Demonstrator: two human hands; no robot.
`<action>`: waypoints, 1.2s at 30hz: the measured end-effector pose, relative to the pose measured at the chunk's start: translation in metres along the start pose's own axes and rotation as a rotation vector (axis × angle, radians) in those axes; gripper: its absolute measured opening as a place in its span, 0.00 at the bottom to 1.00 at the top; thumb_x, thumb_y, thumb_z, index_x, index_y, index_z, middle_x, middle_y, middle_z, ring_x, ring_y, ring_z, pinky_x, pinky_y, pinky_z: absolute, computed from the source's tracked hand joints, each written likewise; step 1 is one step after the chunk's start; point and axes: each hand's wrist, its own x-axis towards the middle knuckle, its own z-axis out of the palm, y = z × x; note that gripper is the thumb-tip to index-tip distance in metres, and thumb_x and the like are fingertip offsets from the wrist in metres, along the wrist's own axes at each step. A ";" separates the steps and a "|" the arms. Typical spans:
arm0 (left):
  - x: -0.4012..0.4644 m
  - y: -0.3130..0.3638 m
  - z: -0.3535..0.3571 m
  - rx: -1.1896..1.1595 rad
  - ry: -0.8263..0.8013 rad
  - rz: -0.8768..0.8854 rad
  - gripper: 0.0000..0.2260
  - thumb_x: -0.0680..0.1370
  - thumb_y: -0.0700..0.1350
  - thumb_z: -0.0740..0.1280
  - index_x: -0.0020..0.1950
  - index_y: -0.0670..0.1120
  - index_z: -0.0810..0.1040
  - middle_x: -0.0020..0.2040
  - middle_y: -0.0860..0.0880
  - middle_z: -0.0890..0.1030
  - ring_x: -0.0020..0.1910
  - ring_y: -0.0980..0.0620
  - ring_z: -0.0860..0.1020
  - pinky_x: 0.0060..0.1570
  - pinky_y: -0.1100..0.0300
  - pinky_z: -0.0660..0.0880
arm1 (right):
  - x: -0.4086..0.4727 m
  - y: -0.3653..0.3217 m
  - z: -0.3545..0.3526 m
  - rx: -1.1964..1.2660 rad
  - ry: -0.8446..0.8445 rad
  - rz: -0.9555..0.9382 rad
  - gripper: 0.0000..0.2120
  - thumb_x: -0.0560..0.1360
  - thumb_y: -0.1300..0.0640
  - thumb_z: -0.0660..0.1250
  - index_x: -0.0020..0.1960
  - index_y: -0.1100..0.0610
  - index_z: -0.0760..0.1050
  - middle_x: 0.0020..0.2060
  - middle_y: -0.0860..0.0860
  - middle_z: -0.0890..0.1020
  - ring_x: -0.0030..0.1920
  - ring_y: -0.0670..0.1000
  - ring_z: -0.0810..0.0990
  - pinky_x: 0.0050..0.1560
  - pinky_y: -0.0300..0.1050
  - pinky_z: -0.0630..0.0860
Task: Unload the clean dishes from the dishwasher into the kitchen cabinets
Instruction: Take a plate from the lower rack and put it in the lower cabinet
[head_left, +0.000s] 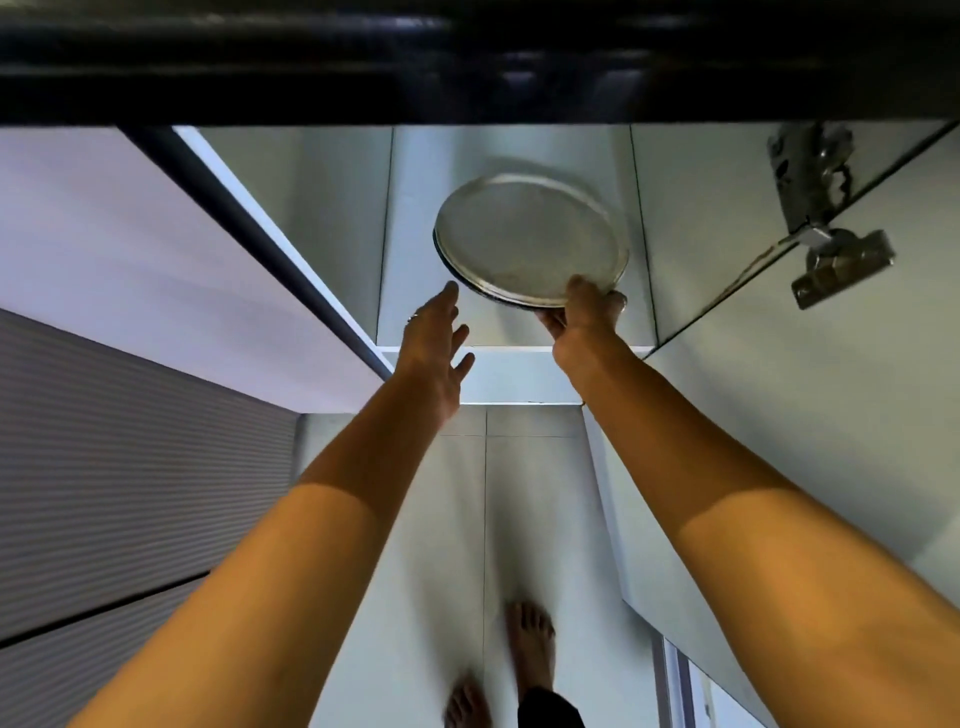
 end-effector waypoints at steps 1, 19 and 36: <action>0.004 0.000 0.000 0.013 0.006 0.004 0.21 0.80 0.53 0.61 0.72 0.50 0.65 0.73 0.49 0.67 0.71 0.47 0.67 0.68 0.49 0.65 | 0.003 0.001 0.003 0.005 -0.005 -0.005 0.20 0.78 0.64 0.60 0.69 0.56 0.60 0.66 0.61 0.68 0.61 0.63 0.74 0.30 0.43 0.80; 0.014 -0.005 -0.013 0.162 -0.031 0.034 0.25 0.79 0.56 0.61 0.74 0.50 0.63 0.73 0.51 0.66 0.72 0.52 0.66 0.67 0.53 0.65 | 0.026 -0.027 0.000 -0.013 -0.234 -0.011 0.23 0.79 0.68 0.58 0.73 0.59 0.63 0.67 0.58 0.72 0.66 0.53 0.72 0.67 0.41 0.69; -0.120 -0.152 -0.041 0.860 -0.032 -0.104 0.25 0.82 0.57 0.53 0.77 0.49 0.56 0.77 0.49 0.57 0.74 0.46 0.61 0.72 0.52 0.61 | -0.142 0.099 -0.177 -0.529 -0.190 0.143 0.18 0.80 0.63 0.59 0.69 0.58 0.70 0.66 0.56 0.74 0.65 0.56 0.73 0.66 0.50 0.72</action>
